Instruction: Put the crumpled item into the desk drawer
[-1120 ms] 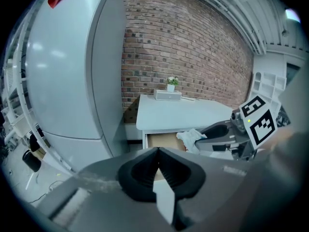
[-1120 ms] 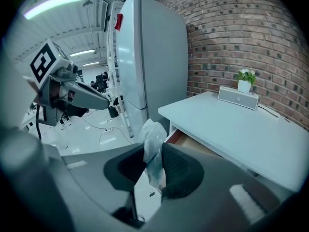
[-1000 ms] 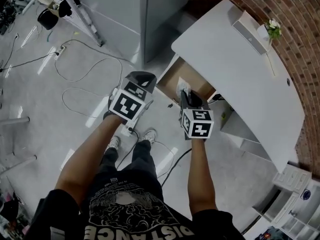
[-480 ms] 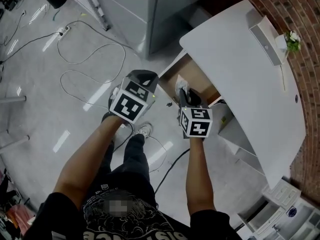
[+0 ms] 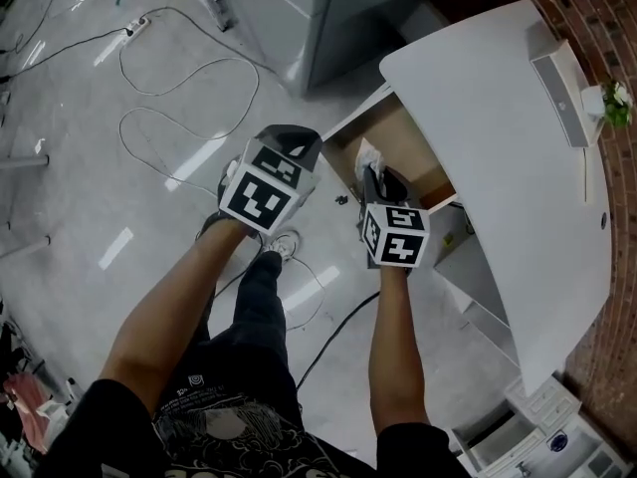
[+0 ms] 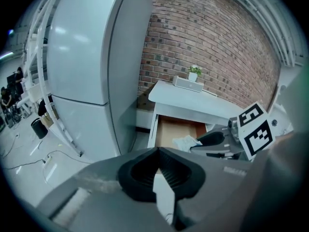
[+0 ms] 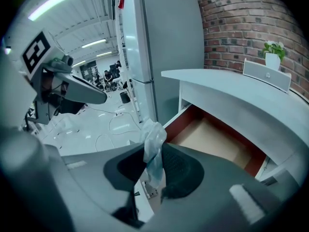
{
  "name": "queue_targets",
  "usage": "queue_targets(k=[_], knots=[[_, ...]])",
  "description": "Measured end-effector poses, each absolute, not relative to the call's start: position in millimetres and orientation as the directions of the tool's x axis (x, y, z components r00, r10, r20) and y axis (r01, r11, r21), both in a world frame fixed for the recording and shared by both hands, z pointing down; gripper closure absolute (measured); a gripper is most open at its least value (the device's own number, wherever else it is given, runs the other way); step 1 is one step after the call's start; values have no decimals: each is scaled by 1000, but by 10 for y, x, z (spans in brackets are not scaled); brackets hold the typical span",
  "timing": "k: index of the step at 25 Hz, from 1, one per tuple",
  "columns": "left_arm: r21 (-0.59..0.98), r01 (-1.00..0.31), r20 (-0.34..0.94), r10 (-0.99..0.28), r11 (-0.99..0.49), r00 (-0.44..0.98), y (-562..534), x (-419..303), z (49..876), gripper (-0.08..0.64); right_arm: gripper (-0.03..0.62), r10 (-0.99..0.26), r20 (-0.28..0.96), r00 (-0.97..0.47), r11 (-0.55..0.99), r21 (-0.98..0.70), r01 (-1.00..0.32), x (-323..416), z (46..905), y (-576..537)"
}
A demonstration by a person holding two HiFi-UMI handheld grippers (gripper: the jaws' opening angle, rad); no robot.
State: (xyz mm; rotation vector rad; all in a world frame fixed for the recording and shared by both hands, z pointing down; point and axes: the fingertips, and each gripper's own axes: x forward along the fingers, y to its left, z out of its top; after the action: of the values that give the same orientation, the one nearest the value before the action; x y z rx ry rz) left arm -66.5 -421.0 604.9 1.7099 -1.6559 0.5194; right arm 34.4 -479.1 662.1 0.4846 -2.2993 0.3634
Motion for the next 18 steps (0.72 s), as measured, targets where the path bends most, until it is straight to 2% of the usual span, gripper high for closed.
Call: queue_targets(k=[18], knots=[[199,-979,724,-682,54,110,-4142,-613,6445,561,503,-204,753,-626,913,-85,-400,236,7323,-4877]])
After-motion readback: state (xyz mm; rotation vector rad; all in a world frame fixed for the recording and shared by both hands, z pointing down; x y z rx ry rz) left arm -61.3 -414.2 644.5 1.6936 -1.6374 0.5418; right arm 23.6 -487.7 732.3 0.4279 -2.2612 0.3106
